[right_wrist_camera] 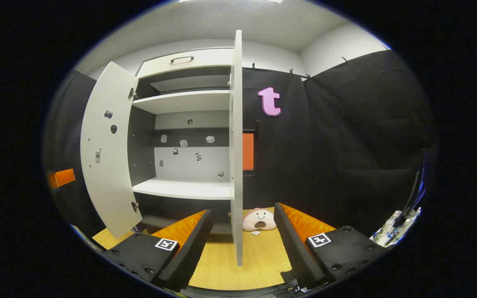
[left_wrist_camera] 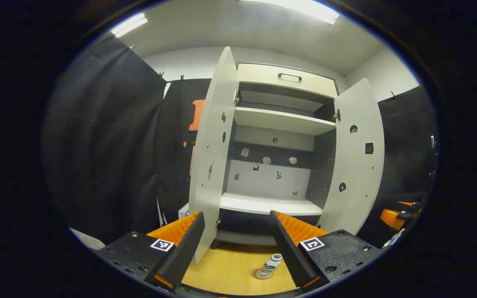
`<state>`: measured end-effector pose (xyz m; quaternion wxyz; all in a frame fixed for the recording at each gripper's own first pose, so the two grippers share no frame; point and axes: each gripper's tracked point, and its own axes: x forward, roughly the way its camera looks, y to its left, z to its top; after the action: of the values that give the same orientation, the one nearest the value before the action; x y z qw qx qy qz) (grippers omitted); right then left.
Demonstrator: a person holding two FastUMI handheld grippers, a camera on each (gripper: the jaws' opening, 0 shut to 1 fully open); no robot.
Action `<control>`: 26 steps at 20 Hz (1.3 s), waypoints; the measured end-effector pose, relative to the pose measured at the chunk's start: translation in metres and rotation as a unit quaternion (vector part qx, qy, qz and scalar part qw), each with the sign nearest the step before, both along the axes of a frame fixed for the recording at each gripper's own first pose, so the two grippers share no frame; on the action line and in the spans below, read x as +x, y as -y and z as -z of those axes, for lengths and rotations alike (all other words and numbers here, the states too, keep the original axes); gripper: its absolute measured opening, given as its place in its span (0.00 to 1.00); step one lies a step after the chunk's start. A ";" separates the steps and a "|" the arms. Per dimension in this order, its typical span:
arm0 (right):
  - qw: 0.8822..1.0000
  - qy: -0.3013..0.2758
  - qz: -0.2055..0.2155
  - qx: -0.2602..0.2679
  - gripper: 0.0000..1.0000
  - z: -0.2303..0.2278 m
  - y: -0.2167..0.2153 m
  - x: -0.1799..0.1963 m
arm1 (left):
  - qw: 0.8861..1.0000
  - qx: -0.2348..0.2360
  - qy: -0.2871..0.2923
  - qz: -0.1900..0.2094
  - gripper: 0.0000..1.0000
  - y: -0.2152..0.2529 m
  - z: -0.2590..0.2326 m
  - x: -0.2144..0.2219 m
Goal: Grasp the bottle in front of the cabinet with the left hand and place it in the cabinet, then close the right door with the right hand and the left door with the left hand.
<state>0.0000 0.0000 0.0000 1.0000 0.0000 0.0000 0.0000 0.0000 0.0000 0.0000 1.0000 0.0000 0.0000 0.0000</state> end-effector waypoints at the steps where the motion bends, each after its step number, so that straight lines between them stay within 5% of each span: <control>1: 1.000 -0.001 0.000 -0.001 0.98 0.001 0.000 -0.001 | 1.000 0.003 0.000 -0.004 0.95 -0.003 0.000 -0.001; 15: 1.000 -0.001 0.007 0.003 0.98 0.000 -0.002 0.001 | 1.000 0.012 0.003 -0.003 0.95 -0.005 -0.001 0.003; 26: 1.000 -0.001 0.010 -0.008 0.98 0.002 0.003 0.014 | 0.999 0.022 -0.030 0.014 0.95 0.019 0.045 0.027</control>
<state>0.0143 -0.0033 -0.0021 0.9999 -0.0079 0.0009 -0.0096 0.0272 -0.0191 -0.0446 0.9992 0.0217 0.0300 -0.0136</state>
